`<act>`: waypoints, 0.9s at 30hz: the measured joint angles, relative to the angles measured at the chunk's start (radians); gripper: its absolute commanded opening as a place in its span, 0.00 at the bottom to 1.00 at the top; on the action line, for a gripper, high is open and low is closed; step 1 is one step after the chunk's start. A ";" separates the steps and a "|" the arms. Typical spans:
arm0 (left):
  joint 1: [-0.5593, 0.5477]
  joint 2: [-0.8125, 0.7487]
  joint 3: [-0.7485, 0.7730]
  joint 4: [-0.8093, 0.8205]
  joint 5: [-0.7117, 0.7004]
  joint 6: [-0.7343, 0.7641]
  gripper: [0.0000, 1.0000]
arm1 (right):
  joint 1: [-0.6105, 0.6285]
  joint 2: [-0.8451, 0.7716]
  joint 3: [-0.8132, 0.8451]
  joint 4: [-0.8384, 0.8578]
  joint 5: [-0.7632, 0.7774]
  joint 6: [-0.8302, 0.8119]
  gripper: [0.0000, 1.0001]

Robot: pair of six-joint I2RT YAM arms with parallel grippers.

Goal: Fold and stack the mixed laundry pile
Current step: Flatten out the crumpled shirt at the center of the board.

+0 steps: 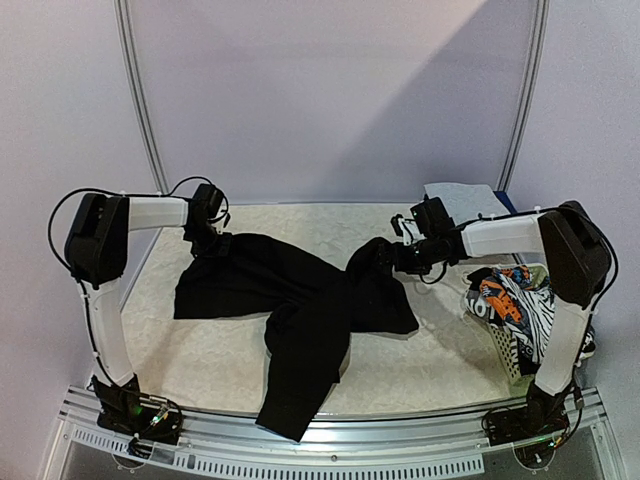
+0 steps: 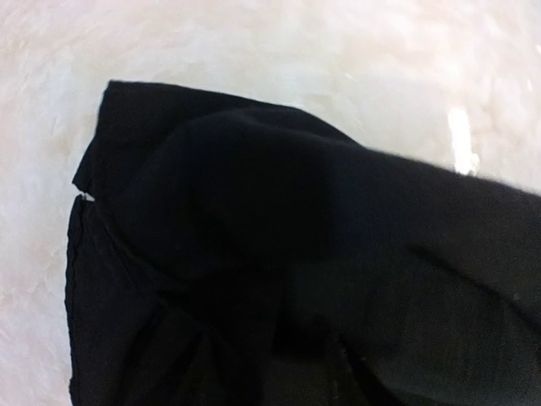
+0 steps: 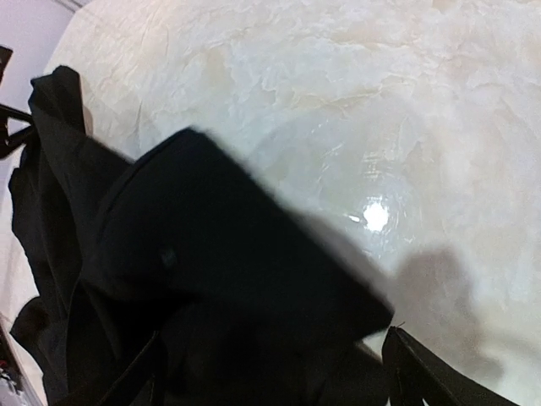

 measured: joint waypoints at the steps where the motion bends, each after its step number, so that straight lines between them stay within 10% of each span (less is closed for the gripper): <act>1: 0.003 0.009 0.011 -0.003 0.002 0.003 0.31 | -0.008 0.021 0.004 0.021 -0.032 0.002 0.74; 6: 0.019 0.047 0.053 -0.024 0.014 0.002 0.01 | -0.039 0.080 0.015 0.077 -0.128 -0.008 0.24; 9: 0.021 0.059 0.062 -0.026 0.014 -0.001 0.00 | -0.040 0.108 0.038 0.095 -0.166 -0.020 0.02; 17: 0.021 -0.058 -0.057 -0.016 0.016 -0.006 0.00 | -0.039 0.074 0.068 0.024 -0.111 -0.022 0.00; 27: 0.027 -0.539 -0.296 -0.019 0.005 -0.027 0.00 | -0.094 -0.392 -0.142 -0.219 0.142 0.016 0.00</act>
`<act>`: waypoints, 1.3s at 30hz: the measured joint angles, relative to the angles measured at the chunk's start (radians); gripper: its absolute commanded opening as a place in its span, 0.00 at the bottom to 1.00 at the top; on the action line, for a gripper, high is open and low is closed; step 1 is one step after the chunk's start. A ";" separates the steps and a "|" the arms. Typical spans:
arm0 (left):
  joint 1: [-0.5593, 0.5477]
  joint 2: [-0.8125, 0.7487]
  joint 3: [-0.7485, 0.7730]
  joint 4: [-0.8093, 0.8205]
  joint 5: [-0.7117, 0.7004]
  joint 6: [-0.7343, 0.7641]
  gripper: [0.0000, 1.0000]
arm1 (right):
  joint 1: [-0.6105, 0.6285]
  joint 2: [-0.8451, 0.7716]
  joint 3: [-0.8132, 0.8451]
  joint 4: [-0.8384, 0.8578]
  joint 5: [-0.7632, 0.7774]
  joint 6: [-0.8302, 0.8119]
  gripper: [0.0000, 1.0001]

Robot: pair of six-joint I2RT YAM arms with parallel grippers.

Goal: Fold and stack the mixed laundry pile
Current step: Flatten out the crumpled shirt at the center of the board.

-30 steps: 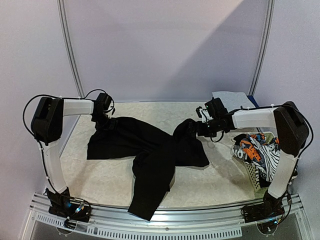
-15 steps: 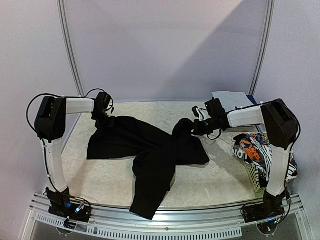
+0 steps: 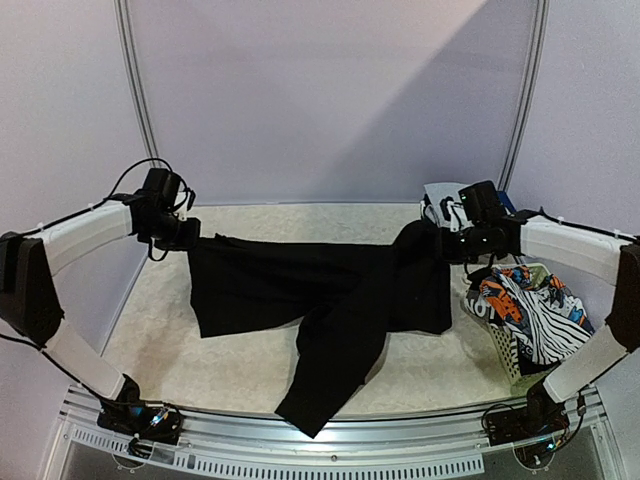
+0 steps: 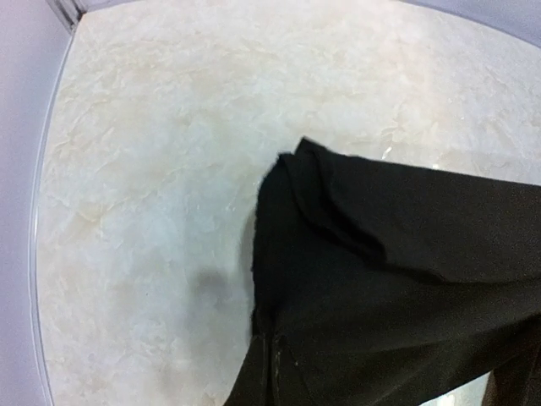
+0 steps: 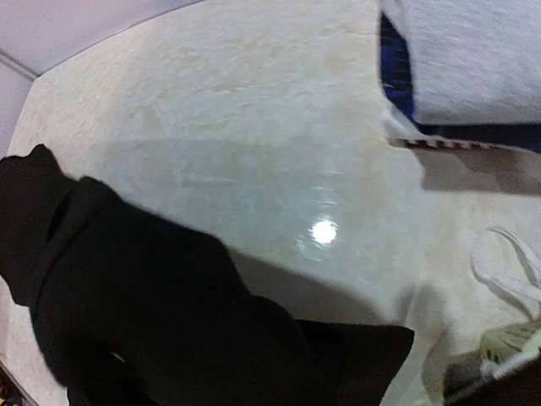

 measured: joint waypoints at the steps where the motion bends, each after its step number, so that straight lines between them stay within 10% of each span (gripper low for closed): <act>1: 0.001 -0.031 -0.029 0.000 -0.005 -0.003 0.00 | -0.013 -0.038 -0.028 -0.014 0.022 0.008 0.00; 5: 0.001 -0.081 -0.135 0.004 0.020 -0.030 0.02 | -0.029 -0.105 -0.108 -0.060 0.069 0.029 0.09; 11: -0.006 -0.094 -0.288 0.031 0.048 -0.082 0.47 | -0.030 -0.109 -0.171 -0.099 0.081 0.043 0.62; 15: -0.042 -0.130 -0.330 0.023 0.011 -0.100 0.59 | -0.029 -0.126 -0.175 -0.126 0.088 0.039 0.76; 22: -0.166 -0.183 -0.303 0.032 -0.078 -0.098 0.56 | 0.042 -0.172 -0.134 -0.185 0.159 0.034 0.86; 33: -0.483 -0.246 -0.304 0.029 -0.075 -0.070 0.56 | 0.575 -0.224 -0.105 -0.160 0.145 0.001 0.87; 39: -0.727 -0.258 -0.314 0.025 0.022 -0.054 0.60 | 0.669 -0.168 -0.104 -0.154 0.174 0.005 0.94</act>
